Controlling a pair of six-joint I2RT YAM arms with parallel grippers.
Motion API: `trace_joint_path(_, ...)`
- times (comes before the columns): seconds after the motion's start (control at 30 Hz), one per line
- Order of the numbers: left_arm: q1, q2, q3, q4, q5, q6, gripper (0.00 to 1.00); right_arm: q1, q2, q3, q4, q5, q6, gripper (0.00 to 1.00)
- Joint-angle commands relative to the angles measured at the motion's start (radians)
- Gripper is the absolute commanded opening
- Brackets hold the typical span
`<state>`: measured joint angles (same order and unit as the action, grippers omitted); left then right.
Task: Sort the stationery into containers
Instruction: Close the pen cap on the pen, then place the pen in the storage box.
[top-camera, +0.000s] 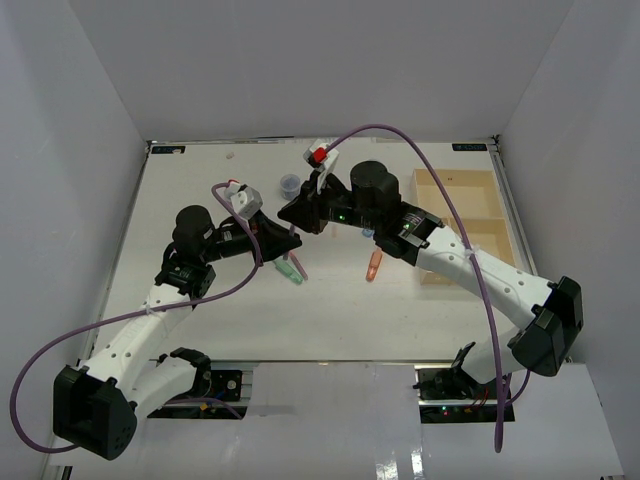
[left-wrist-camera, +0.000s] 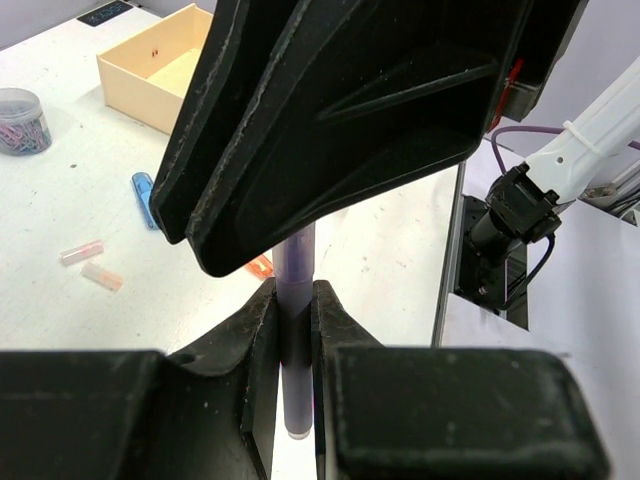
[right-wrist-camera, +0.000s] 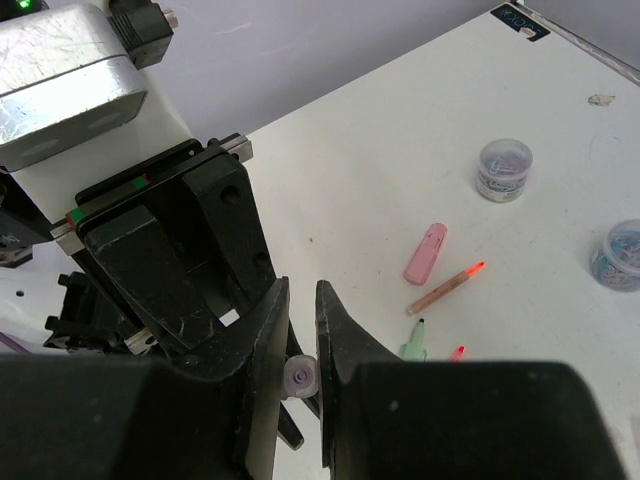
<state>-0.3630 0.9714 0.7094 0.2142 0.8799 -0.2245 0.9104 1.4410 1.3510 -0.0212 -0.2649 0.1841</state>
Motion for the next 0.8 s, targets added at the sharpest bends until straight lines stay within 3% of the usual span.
trace_joint_path(0.0, 0.018, -0.045, 0.052, 0.237, -0.041, -0.012, 0.05, 0.022, 0.018, -0.064, -0.243, -0.017, -0.003, 0.08)
trace_joint_path(0.17, 0.018, -0.033, 0.045, 0.223, -0.013, -0.038, 0.24, 0.022, 0.002, -0.044, -0.235, 0.047, -0.012, 0.08)
trace_joint_path(0.6, 0.015, -0.046, 0.009, 0.159, 0.007, -0.05, 0.61, 0.002, -0.013, -0.012, -0.233, 0.199, -0.032, 0.08)
trace_joint_path(0.77, 0.015, -0.048, 0.01, 0.093, -0.044, -0.044, 0.87, -0.077, -0.083, -0.078, -0.24, 0.328, -0.044, 0.08)
